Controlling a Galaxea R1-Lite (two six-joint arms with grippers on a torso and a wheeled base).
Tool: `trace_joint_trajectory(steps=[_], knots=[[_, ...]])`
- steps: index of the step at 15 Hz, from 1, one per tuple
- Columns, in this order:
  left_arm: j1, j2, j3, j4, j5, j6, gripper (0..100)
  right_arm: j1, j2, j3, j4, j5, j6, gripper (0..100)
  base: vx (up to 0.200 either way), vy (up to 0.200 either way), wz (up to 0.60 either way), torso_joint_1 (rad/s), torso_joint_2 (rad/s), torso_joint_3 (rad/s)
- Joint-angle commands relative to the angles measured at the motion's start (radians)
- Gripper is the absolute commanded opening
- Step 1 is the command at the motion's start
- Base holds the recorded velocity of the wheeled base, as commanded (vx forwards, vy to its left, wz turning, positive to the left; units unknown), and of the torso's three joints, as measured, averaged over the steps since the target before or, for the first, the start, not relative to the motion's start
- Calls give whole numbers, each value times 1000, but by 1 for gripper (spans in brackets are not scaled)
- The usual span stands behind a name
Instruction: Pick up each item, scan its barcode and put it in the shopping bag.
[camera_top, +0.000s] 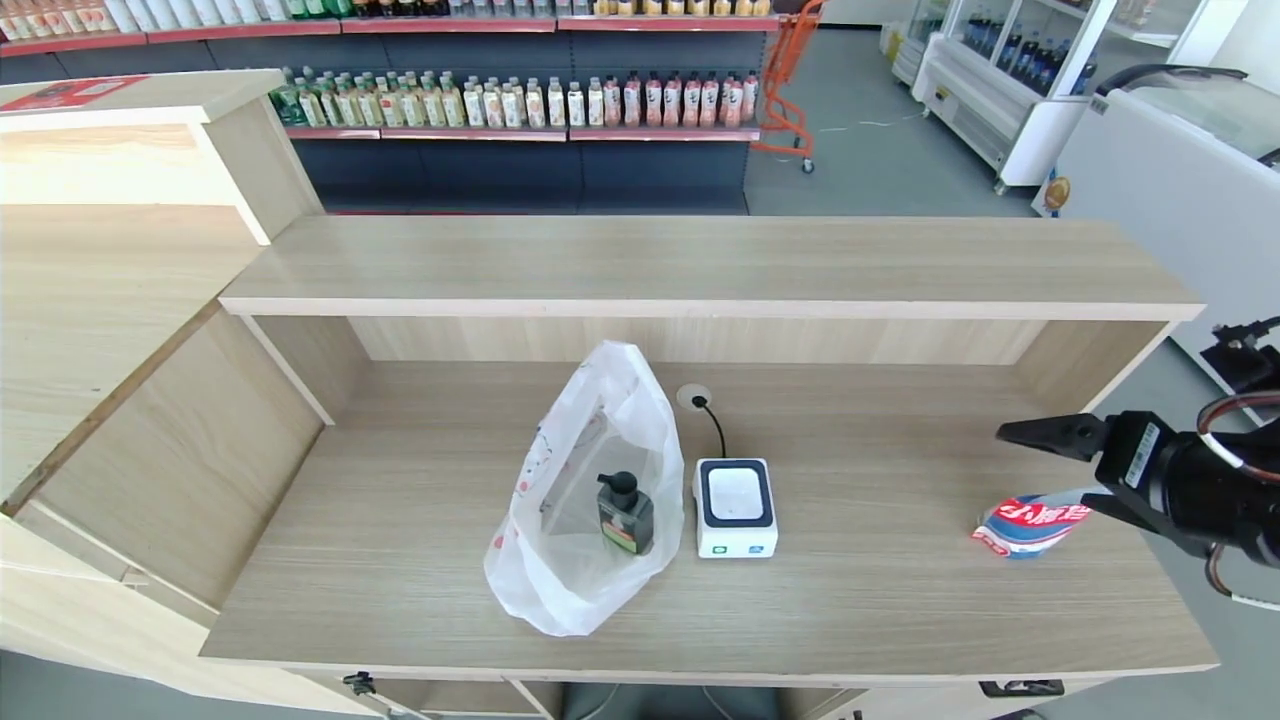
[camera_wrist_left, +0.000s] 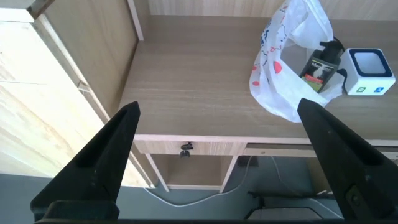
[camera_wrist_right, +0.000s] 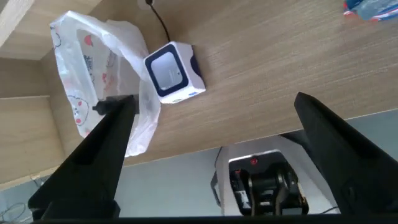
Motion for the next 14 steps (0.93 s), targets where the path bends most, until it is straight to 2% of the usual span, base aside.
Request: trace_joint_trajectory(steps=[1,3,7,10,13,14], knots=[[2,0,0,-1,0,0,100,-70,0,-4,49,-5,30,100,0,-200,0,17,7,-2],[2,0,0,0,0,0,100,-125,-1,-1,84,-5,89,100,0,-200,0,0,0,7],[2,0,0,0,0,-3,100,-174,8,-4,105,-5,135,100,0,-200,0,2,6,2],[2,0,0,-1,-2,-6,100,-174,80,-55,104,-14,199,100,0,0,0,0,0,0],[2,0,0,-1,-2,-6,100,-174,186,-61,98,-106,204,100,0,0,0,0,0,0],[2,0,0,-1,-2,-6,100,-173,214,-64,96,-107,210,100,0,0,0,0,0,0]])
